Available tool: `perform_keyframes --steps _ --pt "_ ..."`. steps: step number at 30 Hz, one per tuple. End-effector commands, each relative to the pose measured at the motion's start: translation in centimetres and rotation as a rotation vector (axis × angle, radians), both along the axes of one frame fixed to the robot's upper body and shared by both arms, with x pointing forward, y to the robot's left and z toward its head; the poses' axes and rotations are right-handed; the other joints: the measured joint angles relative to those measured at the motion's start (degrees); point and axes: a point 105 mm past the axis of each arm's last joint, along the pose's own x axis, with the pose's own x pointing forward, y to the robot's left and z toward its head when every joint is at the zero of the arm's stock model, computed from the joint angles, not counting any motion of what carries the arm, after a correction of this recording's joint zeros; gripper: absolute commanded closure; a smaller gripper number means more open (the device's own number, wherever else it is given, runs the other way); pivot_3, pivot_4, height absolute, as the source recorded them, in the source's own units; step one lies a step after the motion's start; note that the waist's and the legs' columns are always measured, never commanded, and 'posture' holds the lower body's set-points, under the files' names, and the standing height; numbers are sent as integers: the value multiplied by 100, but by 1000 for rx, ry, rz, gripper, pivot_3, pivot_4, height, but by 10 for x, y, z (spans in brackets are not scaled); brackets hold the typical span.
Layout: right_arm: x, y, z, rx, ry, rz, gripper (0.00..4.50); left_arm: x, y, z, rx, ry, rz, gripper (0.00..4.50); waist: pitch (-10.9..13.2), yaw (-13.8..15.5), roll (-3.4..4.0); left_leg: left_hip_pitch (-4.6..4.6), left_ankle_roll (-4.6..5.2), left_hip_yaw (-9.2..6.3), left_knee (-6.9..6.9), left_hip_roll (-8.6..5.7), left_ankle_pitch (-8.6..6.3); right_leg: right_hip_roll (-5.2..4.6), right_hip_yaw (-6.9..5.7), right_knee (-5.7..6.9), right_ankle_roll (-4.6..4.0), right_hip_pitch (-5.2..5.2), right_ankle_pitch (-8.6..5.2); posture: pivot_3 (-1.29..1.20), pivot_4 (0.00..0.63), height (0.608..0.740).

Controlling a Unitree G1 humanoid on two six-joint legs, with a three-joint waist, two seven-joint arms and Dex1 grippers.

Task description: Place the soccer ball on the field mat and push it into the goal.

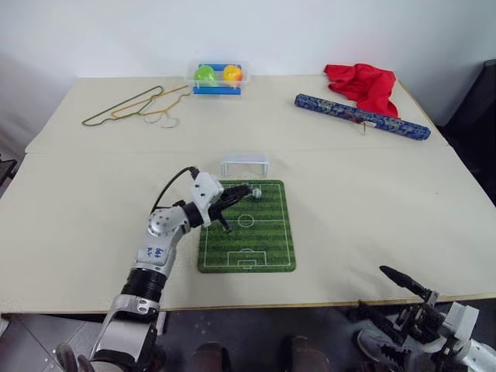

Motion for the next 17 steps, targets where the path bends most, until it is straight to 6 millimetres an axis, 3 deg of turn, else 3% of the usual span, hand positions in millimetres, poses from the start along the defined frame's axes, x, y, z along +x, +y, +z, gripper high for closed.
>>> perform_keyframes --steps 1,6,8,13,17 --pt "9 -14 10 2 -44 -74 0 -28 32 12 -2 -23 -72 4474 3 5 4 -1 0 0 1 0 0 0 0 1 0 -2 0 0 150 740" --pt "18 -25 13 -17 -46 -60 0 -49 108 12 67 15 99 4474 5 53 7 -2 -1 -8 5 4 0 1 0 3 -2 -1 -1 0 150 740" --pt "19 -26 16 -17 -52 -47 0 -54 127 13 79 22 162 4474 6 70 9 -3 0 -9 6 3 0 0 -1 2 -2 0 -1 0 150 740" --pt "27 -32 26 -3 -76 -23 0 -71 158 18 92 9 288 4474 9 27 15 -3 -1 -9 5 4 -2 0 0 2 -2 0 -1 0 150 740" --pt "30 -35 25 1 -74 11 0 -76 161 14 97 24 322 4474 9 26 16 -2 -2 -8 5 5 -2 1 -1 4 -3 -1 0 0 150 740"
